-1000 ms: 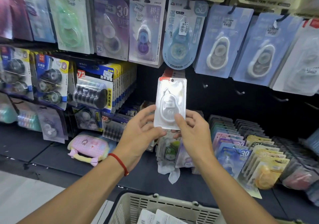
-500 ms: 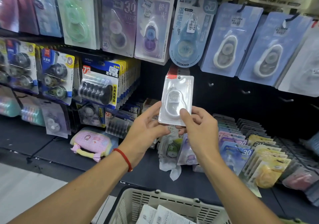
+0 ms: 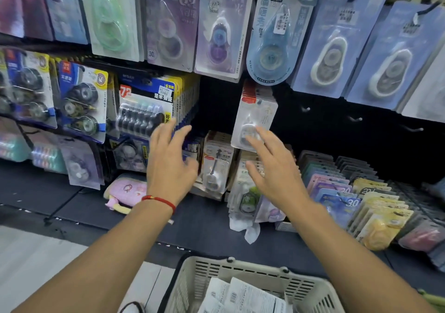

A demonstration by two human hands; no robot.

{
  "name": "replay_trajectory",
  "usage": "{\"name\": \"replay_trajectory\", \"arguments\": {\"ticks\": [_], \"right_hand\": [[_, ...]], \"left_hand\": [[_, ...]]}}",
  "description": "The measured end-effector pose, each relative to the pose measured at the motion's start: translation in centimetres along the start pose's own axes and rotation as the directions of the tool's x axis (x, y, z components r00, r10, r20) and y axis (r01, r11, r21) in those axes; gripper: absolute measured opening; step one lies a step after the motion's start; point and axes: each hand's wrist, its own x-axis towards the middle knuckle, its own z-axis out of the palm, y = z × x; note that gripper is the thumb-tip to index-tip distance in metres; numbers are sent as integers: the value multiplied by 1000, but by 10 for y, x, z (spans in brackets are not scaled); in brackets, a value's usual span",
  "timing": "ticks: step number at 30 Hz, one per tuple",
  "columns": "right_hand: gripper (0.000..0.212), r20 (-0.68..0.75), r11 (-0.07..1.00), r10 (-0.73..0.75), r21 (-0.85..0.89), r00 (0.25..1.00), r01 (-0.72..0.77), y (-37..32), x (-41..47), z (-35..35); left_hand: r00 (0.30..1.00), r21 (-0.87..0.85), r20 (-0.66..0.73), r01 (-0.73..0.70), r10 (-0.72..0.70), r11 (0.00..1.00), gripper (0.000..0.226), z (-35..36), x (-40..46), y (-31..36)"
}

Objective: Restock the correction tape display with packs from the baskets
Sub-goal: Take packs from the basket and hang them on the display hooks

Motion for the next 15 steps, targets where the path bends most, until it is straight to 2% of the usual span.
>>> {"name": "replay_trajectory", "arguments": {"ticks": [2,5,9,12,15], "right_hand": [[62,99,994,-14,-110,995,25,2,19,13],[69,148,968,84,-246,986,-45,5,39,31],[70,186,969,158,-219,970,-116,12,59,43],[75,211,962,154,-256,965,-97,15,65,43],[72,220,957,160,-274,962,-96,12,60,41]], "left_hand": [[1000,102,-21,-6,8,995,77,-3,4,-15],[995,205,96,-51,32,978,84,-1,2,-38],[984,260,158,-117,78,959,86,-4,4,-58],[977,261,181,-158,113,952,84,-7,2,-63],[966,278,204,-210,156,937,80,-14,-2,-63]]}}
